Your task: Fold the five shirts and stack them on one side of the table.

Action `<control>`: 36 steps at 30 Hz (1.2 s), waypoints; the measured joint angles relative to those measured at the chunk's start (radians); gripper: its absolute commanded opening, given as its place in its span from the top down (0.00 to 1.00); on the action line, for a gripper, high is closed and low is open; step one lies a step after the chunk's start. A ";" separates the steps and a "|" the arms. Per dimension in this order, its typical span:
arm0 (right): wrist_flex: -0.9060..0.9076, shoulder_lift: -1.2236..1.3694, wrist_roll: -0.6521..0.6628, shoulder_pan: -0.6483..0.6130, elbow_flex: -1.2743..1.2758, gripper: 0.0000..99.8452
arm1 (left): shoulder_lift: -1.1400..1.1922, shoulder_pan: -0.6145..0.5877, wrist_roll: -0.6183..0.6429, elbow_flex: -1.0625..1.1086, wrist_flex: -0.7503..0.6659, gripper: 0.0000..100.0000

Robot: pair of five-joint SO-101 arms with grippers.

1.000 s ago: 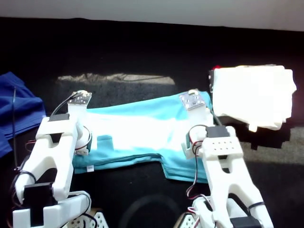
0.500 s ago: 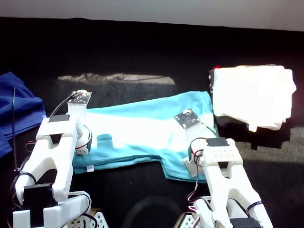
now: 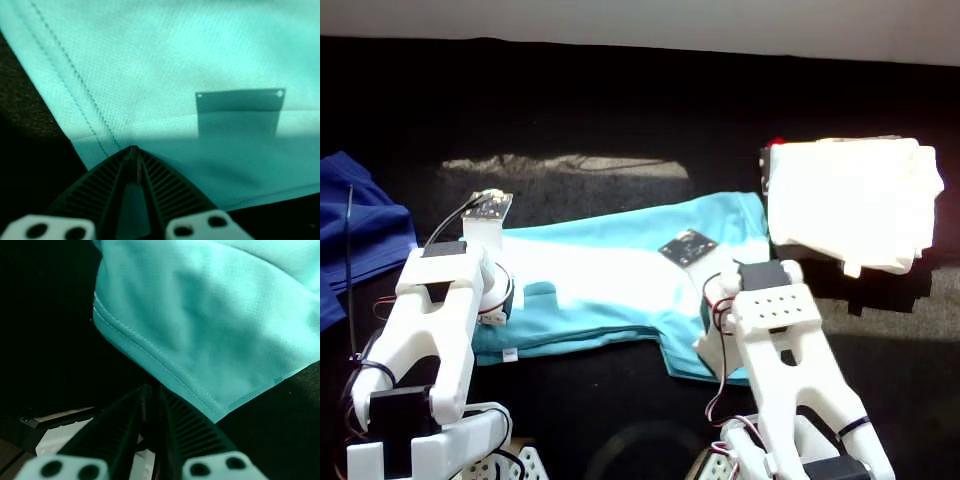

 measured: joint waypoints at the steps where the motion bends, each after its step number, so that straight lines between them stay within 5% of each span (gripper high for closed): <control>1: 0.012 0.000 0.000 -0.032 0.000 0.77 | 0.000 0.000 0.000 0.000 0.000 0.99; 6: 0.023 0.000 0.077 -0.163 0.000 0.72 | 0.000 0.000 0.000 0.000 0.000 0.99; 16: -0.043 0.000 0.164 -0.227 0.094 0.73 | 0.000 0.000 0.000 0.000 0.000 0.99; 30: -0.319 -0.006 0.181 -0.173 0.265 0.80 | 0.000 0.000 0.000 0.000 0.000 0.99; 36: -0.339 -0.011 0.218 -0.158 0.279 0.96 | 0.000 0.000 0.000 0.000 0.000 0.99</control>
